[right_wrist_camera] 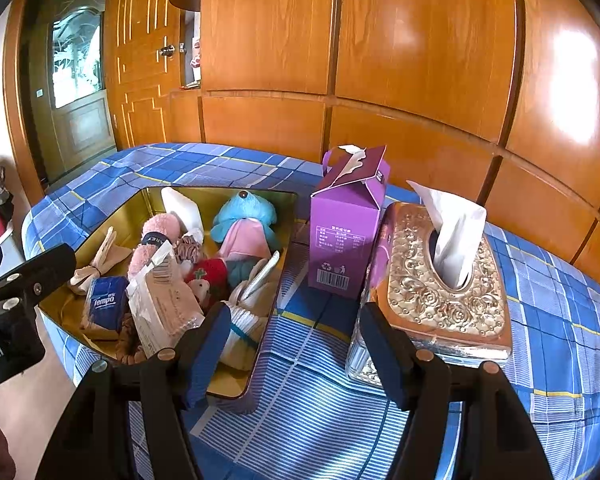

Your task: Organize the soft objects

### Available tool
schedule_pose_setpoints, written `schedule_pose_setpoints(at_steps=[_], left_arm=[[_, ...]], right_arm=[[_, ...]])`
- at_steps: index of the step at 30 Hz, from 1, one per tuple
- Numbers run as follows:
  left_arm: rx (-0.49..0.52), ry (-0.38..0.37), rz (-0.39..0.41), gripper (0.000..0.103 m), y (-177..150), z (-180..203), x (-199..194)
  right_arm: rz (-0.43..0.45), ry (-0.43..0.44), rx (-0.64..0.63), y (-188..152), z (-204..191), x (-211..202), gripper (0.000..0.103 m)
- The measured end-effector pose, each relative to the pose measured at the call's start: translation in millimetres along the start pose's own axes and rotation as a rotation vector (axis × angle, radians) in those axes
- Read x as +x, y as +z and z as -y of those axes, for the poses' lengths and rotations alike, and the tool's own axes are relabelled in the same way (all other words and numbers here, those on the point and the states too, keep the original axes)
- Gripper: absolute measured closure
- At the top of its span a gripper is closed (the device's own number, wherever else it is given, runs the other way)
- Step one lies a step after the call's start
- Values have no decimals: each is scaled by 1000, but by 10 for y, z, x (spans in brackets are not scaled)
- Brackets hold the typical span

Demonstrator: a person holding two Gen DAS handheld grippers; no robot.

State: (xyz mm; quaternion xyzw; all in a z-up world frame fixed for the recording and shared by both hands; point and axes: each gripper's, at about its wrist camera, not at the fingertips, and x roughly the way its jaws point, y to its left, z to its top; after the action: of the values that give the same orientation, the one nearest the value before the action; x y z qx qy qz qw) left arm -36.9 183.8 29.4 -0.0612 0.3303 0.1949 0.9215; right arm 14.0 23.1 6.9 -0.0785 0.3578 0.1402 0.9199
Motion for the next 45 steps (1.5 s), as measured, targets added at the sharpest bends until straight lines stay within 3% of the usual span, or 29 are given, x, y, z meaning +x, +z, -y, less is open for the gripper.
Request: schedule_pose_setpoints(at_steps=[45], left_arm=[[19,16,-5,1,-24,-11,19]], right_arm=[[-20,11,-15,-21,-38,32,35]])
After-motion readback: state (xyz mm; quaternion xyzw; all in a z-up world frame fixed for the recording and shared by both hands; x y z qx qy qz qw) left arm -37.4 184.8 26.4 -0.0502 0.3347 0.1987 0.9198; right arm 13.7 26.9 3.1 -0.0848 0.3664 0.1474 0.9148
